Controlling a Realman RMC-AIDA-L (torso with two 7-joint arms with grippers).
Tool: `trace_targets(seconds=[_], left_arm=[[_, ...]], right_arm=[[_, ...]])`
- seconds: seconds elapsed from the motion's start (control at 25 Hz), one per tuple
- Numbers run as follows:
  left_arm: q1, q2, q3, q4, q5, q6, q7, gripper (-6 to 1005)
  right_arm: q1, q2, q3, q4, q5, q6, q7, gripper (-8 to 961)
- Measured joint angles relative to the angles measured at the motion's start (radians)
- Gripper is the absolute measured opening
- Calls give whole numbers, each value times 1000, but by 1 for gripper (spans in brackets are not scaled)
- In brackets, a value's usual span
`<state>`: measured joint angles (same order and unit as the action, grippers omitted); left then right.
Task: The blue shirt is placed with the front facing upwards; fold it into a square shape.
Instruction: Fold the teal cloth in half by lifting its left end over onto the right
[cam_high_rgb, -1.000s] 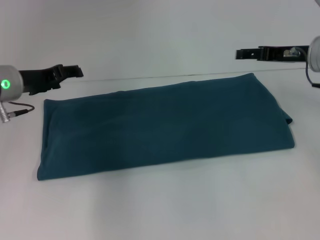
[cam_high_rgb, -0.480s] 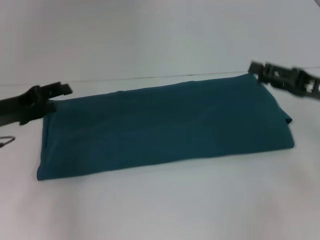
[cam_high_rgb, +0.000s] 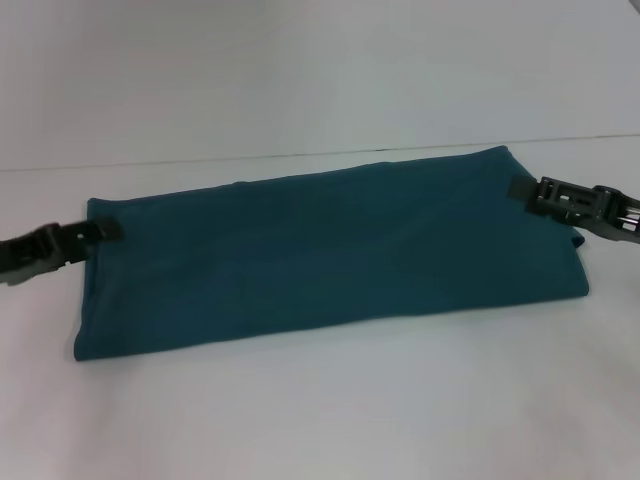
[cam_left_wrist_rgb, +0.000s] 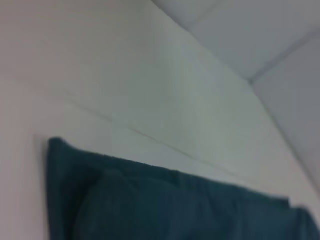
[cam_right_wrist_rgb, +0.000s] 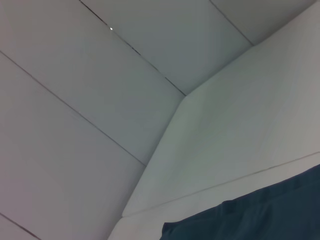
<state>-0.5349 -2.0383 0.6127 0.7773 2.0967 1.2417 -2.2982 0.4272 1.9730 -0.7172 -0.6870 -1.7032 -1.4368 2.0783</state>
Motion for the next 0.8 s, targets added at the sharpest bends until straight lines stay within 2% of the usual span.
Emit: trace_targets(seconds=[0.12, 0.2, 0.28, 0.4, 0.52, 0.68, 0.8], left_arm=[[-12, -11, 51, 25, 18, -12, 110, 782], [-27, -15, 67, 13, 21, -25, 123, 781], [-47, -17, 70, -18, 24, -36, 99, 781], [-88, -19, 65, -117, 26, -97, -68, 781], [-92, -25, 63, -158, 25, -171, -200, 781], [-79, -45, 51, -167, 19, -241, -229, 782], [-78, -48, 52, -178, 21, -265, -228, 782]], right_arm=[[1, -1, 0, 1, -1, 8, -4, 827], [0, 0, 1, 2, -1, 15, -5, 827], [0, 2, 3, 9, -1, 19, -5, 827], [1, 1, 5, 25, -1, 21, -5, 827], [2, -1, 5, 29, -1, 21, -6, 827], [2, -1, 8, 29, -1, 21, -6, 828], [1, -2, 8, 29, -1, 23, -6, 828]])
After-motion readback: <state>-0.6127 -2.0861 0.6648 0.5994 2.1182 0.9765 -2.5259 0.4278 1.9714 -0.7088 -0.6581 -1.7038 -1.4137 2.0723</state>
